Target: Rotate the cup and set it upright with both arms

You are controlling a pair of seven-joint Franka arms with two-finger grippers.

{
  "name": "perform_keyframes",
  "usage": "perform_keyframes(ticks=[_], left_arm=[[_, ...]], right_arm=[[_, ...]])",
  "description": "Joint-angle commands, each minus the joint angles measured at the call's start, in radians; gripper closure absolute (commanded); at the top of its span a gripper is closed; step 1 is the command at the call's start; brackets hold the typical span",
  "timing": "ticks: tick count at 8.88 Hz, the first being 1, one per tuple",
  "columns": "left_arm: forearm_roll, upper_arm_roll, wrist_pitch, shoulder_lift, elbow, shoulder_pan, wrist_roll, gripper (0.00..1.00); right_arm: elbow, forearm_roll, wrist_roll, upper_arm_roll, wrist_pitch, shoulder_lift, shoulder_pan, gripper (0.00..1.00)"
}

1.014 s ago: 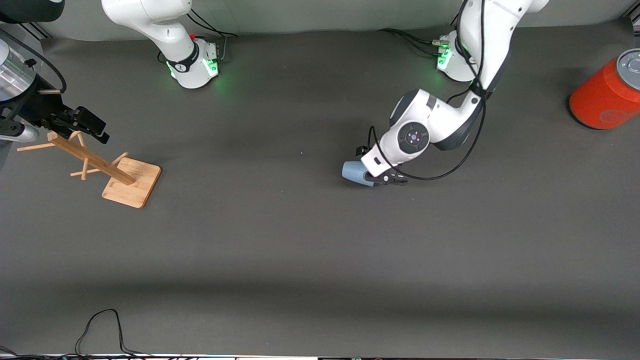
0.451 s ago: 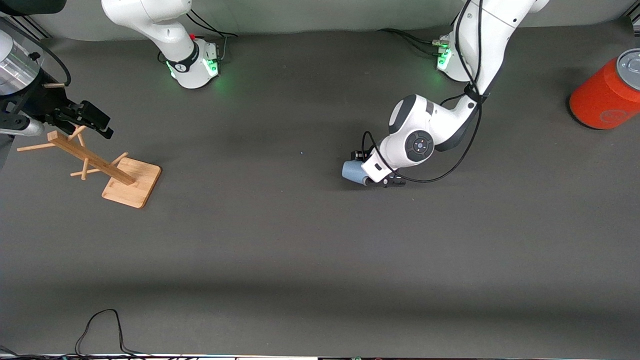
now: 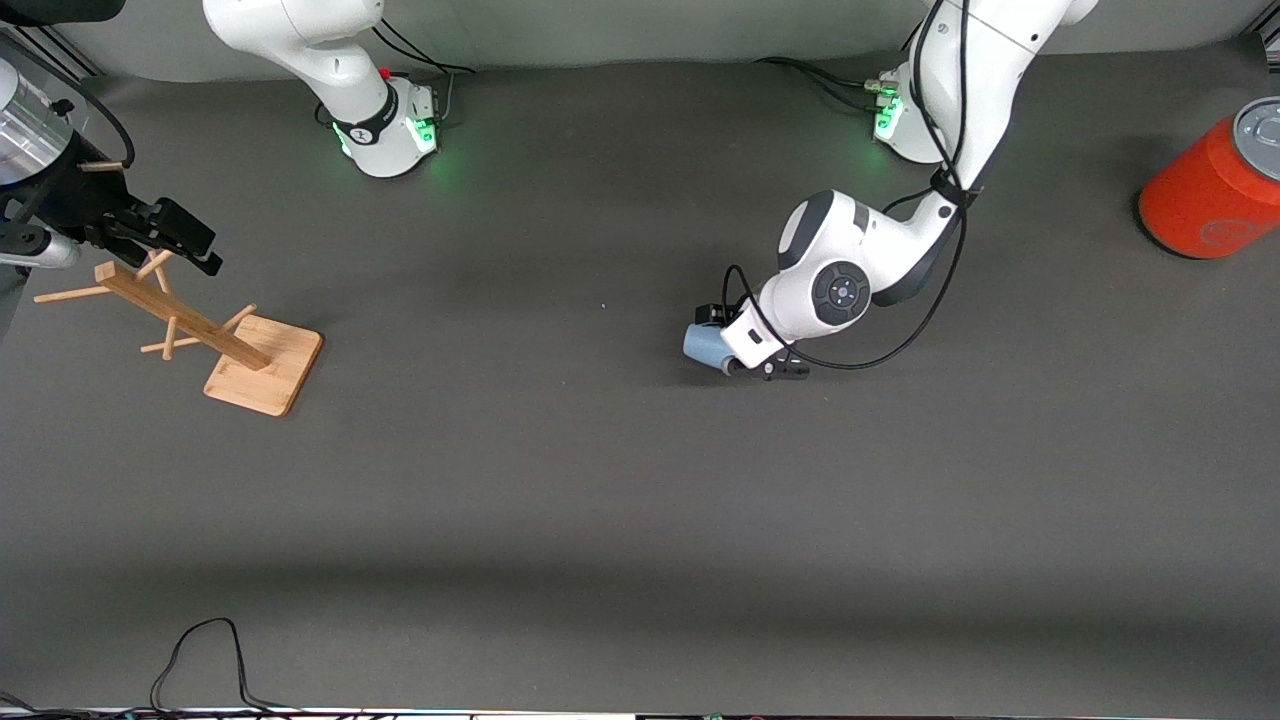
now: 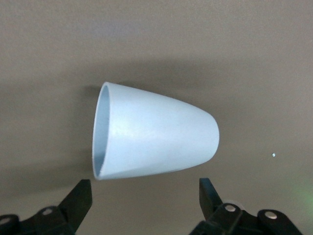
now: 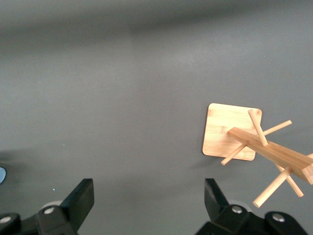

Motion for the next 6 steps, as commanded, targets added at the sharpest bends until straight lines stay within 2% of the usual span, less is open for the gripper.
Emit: perform_keyframes(ticks=[1, 3, 4, 6], left_arm=[[0.037, 0.057, -0.090, -0.033, 0.007, 0.006, 0.143, 0.02], [0.035, 0.059, -0.066, -0.015, 0.039, 0.011, 0.154, 0.02], [0.016, 0.057, -0.005, 0.011, 0.040, 0.009, 0.139, 0.02], [-0.084, 0.053, 0.024, 0.042, 0.037, -0.006, 0.134, 0.05]], right_arm=[[0.007, 0.017, 0.023, -0.008, -0.022, -0.014, 0.011, 0.00], [0.008, 0.017, 0.021, -0.010, -0.022, -0.014, 0.011, 0.00], [0.012, 0.017, 0.020, -0.008, -0.022, -0.013, 0.011, 0.00], [0.010, 0.015, 0.021, -0.007, -0.021, -0.009, 0.011, 0.00]])
